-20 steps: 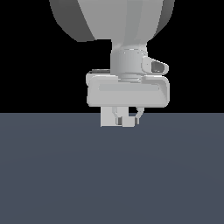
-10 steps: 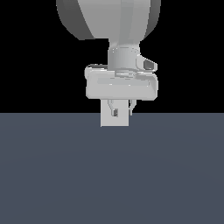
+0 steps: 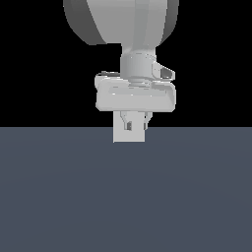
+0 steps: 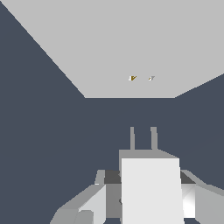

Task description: Plug the charger into the wall socket.

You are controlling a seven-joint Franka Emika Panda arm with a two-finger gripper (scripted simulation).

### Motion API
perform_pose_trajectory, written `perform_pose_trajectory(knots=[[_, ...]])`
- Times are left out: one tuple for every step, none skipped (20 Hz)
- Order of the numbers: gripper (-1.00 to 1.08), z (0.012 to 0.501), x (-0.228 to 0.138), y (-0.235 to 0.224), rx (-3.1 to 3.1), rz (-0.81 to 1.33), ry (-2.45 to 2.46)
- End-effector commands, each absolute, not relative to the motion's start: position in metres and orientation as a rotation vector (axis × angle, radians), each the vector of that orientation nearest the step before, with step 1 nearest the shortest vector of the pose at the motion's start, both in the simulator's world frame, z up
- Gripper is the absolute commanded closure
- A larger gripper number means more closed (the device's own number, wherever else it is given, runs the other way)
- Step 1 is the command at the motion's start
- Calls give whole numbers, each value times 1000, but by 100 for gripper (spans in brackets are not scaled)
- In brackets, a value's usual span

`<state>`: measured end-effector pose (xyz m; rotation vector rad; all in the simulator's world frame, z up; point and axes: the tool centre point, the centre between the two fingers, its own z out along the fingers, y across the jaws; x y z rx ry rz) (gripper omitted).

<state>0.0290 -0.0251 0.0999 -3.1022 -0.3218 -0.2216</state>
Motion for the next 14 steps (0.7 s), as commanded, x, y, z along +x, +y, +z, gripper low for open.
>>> perform_pose_trajectory(knots=[[108,100,30,-25,-3102,-222,-322],[108,100,30,-25,-3102,-222,-322],[108,100,32,-24,-3102,-222,-322],[108,100,33,-24,-3102,-222,-322],[108,100,35,-24,-3102,-222,-322],[108,100,37,-23,-3102,-222,-322],[108,100,40,-23,-3102,-222,-322],[108,100,42,-22,-3102,-222,-322],[108,100,45,-21,-3102,-222,-322],[108,100,49,-21,-3102,-222,-322],[108,100,53,-20,-3102,-222,-322],[108,100,56,-19,-3102,-222,-322],[108,100,60,-18,-3103,-222,-322],[108,100,63,-18,-3103,-222,-322]])
